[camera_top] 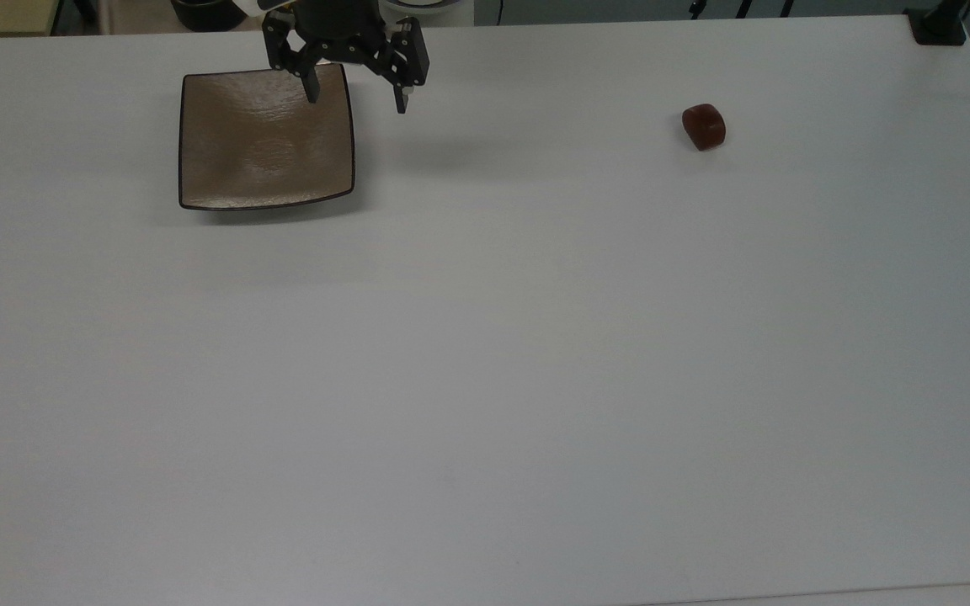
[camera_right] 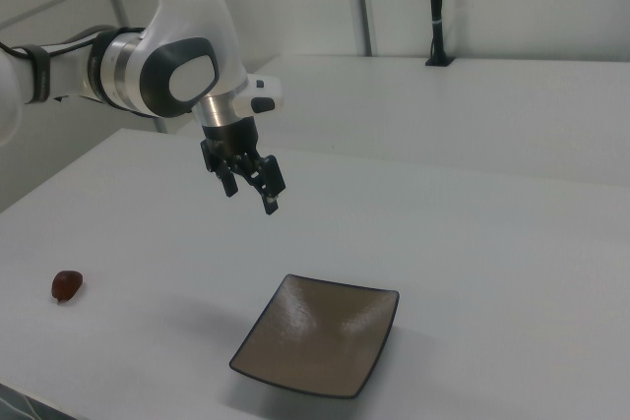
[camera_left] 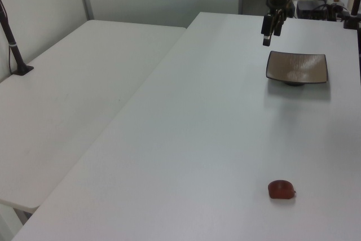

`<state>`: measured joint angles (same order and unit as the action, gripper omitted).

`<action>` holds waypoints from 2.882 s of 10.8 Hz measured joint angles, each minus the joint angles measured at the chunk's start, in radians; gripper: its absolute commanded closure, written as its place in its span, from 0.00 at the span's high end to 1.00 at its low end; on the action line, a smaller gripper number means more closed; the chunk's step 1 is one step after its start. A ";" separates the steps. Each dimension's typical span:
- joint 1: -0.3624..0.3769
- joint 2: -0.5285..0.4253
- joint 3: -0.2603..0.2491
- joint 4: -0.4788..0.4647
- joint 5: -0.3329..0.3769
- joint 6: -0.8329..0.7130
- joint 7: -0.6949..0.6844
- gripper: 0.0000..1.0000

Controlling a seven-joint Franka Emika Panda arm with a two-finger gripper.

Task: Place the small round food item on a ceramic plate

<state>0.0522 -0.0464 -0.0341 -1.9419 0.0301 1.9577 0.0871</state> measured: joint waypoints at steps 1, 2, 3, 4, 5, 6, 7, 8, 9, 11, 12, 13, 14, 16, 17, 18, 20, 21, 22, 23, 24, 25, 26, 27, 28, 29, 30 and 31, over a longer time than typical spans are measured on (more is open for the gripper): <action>-0.007 0.017 0.008 0.019 0.000 0.000 0.000 1.00; -0.007 0.017 0.009 0.019 0.000 -0.002 0.000 1.00; -0.007 0.017 0.011 0.021 0.000 -0.004 0.000 1.00; -0.007 0.017 0.012 0.022 0.000 -0.006 0.000 1.00; -0.007 0.017 0.012 0.023 0.000 -0.006 0.000 1.00; -0.007 0.017 0.012 0.023 0.000 -0.008 0.000 1.00; -0.007 0.017 0.012 0.023 0.000 -0.010 0.000 1.00; -0.007 0.017 0.013 0.023 0.000 -0.014 -0.001 1.00; -0.007 0.017 0.014 0.023 0.000 -0.016 -0.001 1.00; -0.007 0.018 0.024 0.023 0.001 -0.016 -0.003 1.00; -0.007 0.022 0.048 0.022 0.001 -0.006 -0.003 1.00; -0.007 0.031 0.084 0.020 0.002 0.011 -0.002 1.00; -0.007 0.043 0.120 0.019 0.003 0.021 0.001 1.00; -0.006 0.073 0.214 0.018 0.009 0.044 0.063 1.00; -0.006 0.089 0.271 0.018 0.010 0.062 0.102 1.00; -0.002 0.102 0.321 0.018 0.010 0.069 0.130 1.00; 0.037 0.127 0.396 0.017 0.011 0.094 0.187 1.00; 0.060 0.143 0.433 0.017 0.011 0.112 0.218 1.00; 0.079 0.160 0.459 0.017 0.011 0.126 0.236 1.00; 0.107 0.182 0.478 0.016 0.011 0.142 0.253 1.00; 0.141 0.208 0.485 0.016 0.010 0.157 0.271 1.00; 0.182 0.242 0.487 0.016 0.003 0.184 0.296 1.00; 0.218 0.274 0.488 0.015 -0.017 0.208 0.324 1.00; 0.247 0.306 0.488 0.015 -0.041 0.221 0.352 1.00; 0.264 0.327 0.488 0.016 -0.052 0.223 0.359 1.00; 0.277 0.345 0.488 0.016 -0.056 0.224 0.360 1.00; 0.287 0.361 0.488 0.016 -0.062 0.224 0.360 1.00; 0.296 0.375 0.488 0.016 -0.074 0.224 0.360 1.00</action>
<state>0.3485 0.3281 0.4541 -1.9260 -0.0440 2.1813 0.4471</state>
